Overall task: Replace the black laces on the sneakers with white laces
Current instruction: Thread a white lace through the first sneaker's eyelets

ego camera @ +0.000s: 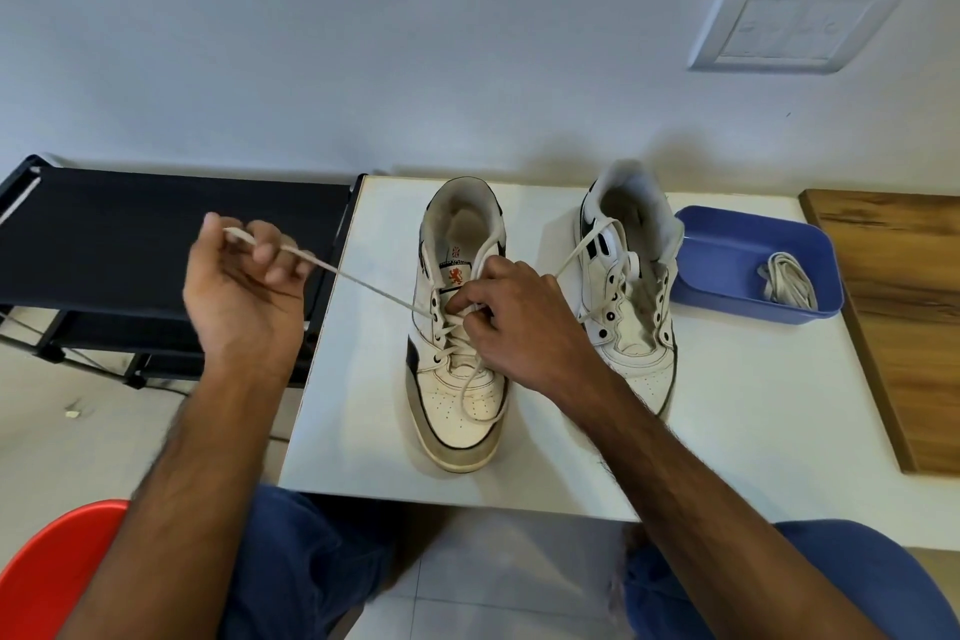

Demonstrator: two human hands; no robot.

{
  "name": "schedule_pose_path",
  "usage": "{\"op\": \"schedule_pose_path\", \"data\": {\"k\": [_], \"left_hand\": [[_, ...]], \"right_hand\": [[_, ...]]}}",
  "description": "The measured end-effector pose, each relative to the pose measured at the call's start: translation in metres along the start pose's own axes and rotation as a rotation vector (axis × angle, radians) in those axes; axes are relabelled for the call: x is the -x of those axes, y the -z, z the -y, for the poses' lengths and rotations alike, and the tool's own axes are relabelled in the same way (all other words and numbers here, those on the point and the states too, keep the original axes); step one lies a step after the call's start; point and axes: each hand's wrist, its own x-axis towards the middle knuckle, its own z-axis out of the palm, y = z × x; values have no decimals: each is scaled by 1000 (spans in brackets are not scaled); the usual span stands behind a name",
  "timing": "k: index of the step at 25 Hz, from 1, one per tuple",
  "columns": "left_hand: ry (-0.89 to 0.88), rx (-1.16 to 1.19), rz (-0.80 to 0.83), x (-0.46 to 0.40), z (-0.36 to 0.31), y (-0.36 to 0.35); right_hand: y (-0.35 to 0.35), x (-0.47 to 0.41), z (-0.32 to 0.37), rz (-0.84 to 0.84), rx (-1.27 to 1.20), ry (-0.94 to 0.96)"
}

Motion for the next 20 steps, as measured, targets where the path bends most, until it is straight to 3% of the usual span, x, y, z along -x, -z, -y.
{"op": "schedule_pose_path", "data": {"k": [1, 3, 5, 6, 8, 16, 18, 20], "left_hand": [[-24, -163, -62, -1, 1, 0], [-113, -809, -6, 1, 8, -2], [-88, -1409, 344, 8, 23, -5], [-27, -1600, 504, 11, 31, -5], [51, -1736, 633, 13, 39, -6], [196, -1349, 679, 8, 41, -4], [178, -954, 587, 7, 26, -4], [158, -356, 512, 4, 6, -1]], "right_hand": [[0, 0, -1, 5, -3, 1], [0, 0, -1, 17, -19, 5], [1, -1, -2, 28, -39, 3], [1, -1, -2, 32, -42, 0], [1, -1, -3, 41, -42, -3], [2, -1, -3, 60, -73, -7], [2, -2, -3, 57, -86, -10], [2, -1, -2, 55, -103, -11]]}}
